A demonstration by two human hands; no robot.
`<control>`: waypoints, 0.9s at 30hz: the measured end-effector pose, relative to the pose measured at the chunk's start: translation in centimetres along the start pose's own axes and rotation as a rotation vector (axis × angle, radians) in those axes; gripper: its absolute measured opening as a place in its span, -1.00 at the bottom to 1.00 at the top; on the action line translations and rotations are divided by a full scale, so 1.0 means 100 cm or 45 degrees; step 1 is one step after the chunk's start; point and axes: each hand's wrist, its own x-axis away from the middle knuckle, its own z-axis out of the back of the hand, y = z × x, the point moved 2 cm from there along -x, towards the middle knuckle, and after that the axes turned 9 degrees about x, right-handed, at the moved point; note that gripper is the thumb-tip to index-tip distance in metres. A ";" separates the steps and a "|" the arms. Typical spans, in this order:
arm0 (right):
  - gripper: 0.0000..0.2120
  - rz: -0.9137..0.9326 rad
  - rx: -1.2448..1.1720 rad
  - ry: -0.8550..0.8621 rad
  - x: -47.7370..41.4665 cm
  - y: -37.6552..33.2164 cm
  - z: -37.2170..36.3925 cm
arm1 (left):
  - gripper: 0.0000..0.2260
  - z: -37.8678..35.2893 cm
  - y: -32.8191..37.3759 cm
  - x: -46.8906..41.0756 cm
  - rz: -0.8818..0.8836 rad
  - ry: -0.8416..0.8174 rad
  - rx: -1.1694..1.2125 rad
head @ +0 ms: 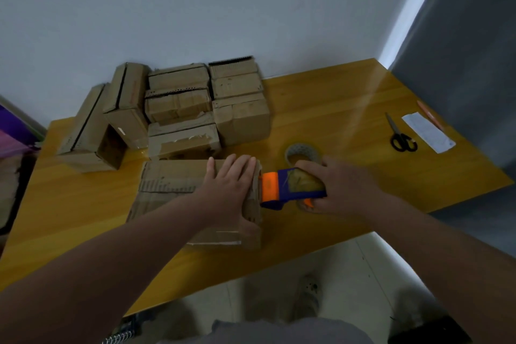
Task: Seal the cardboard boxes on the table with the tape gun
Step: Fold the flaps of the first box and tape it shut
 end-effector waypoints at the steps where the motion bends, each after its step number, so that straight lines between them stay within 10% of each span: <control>1: -0.28 -0.011 -0.025 0.018 -0.002 -0.005 -0.002 | 0.18 -0.002 -0.003 0.001 0.010 0.003 0.001; 12: -0.27 0.130 -0.372 0.066 0.019 0.033 0.031 | 0.12 -0.009 -0.004 -0.001 0.059 0.066 -0.019; 27: -0.40 0.206 -0.008 -0.234 -0.001 -0.005 0.034 | 0.12 -0.009 -0.004 0.001 0.041 0.055 -0.020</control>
